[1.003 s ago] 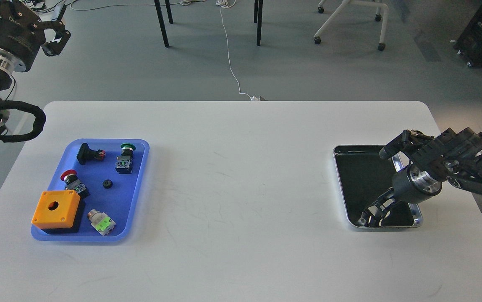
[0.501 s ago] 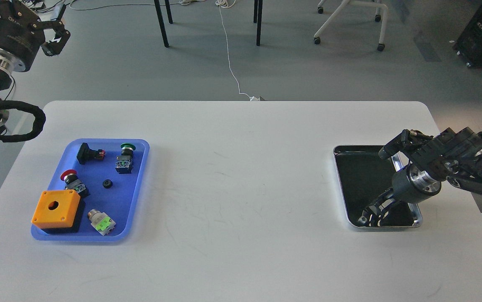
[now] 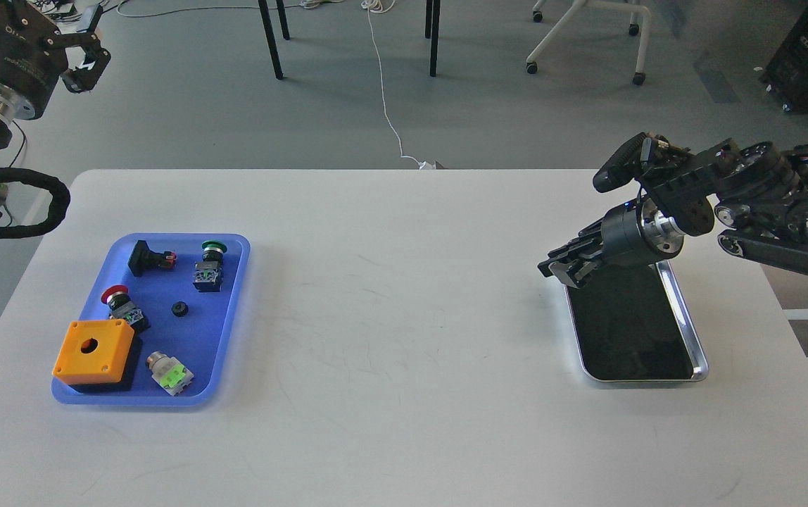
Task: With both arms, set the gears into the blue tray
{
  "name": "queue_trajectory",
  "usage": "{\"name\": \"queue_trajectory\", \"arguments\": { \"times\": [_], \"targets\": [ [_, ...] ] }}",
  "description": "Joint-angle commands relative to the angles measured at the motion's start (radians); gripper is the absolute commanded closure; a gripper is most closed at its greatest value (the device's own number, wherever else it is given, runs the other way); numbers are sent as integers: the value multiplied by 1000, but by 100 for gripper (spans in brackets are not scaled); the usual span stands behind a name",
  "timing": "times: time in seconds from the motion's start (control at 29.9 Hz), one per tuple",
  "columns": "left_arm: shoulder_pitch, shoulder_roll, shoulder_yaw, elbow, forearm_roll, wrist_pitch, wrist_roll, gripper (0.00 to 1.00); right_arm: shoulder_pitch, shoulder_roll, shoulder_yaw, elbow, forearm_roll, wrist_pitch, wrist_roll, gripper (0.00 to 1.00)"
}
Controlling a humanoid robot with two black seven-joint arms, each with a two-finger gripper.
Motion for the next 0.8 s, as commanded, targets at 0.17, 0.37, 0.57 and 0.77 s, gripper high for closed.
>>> {"name": "queue_trajectory", "arguments": {
  "times": [0.17, 0.37, 0.57, 0.77],
  "targets": [
    [0, -3, 5, 0, 3, 1, 2, 2, -191, 109, 91, 25, 78, -310, 0, 84],
    [0, -9, 12, 0, 6, 3, 4, 2, -324, 253, 215, -32, 68, -426, 0, 85],
    [0, -12, 15, 0, 11, 3, 5, 2, -427, 406, 222, -145, 67, -566, 0, 84],
    [2, -32, 17, 0, 12, 11, 5, 2, -530, 496, 222, -302, 67, -649, 0, 84]
  ]
}}
